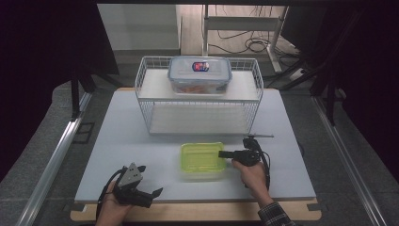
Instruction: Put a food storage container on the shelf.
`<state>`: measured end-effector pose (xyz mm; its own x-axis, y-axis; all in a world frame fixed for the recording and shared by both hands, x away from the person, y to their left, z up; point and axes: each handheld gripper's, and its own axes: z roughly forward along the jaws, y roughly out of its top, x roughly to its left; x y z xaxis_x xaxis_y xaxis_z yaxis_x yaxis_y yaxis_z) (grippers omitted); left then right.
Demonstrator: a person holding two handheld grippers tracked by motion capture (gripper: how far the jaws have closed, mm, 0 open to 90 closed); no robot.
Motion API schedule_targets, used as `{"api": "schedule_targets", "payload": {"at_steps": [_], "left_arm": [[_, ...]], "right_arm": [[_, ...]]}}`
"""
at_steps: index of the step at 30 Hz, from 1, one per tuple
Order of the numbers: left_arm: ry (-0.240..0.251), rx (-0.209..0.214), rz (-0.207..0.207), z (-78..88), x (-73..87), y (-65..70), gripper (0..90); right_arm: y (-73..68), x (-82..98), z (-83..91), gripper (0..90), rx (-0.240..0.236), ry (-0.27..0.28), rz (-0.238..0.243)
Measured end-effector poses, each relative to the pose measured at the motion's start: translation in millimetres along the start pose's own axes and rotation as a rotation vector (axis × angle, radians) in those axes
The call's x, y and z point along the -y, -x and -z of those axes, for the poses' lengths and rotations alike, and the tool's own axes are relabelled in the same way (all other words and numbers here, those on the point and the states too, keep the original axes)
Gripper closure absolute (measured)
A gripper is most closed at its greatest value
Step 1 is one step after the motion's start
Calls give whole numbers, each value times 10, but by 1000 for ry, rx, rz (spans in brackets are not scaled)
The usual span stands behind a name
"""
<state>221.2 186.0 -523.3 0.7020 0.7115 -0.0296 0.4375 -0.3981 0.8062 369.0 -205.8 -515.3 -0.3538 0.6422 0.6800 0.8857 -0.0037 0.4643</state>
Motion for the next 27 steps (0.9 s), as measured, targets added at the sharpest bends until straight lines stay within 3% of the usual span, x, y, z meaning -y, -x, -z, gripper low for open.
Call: {"api": "schedule_targets", "payload": {"at_steps": [5,7,17,27], "left_arm": [[2,-2,2,4,0,-2,14],[2,-4,1,7,0,-2,14],[9,-9,3,16,-1,-5,14],[12,-10,13,23,3,-25,12]], "right_arm": [[12,-9,-7,801,-68,-15,-18],[-7,-6,-16,803,-62,-25,-10],[-59,-56,124,805,-98,29,-21],[-261,-146,287,805,-120,75,27]]}}
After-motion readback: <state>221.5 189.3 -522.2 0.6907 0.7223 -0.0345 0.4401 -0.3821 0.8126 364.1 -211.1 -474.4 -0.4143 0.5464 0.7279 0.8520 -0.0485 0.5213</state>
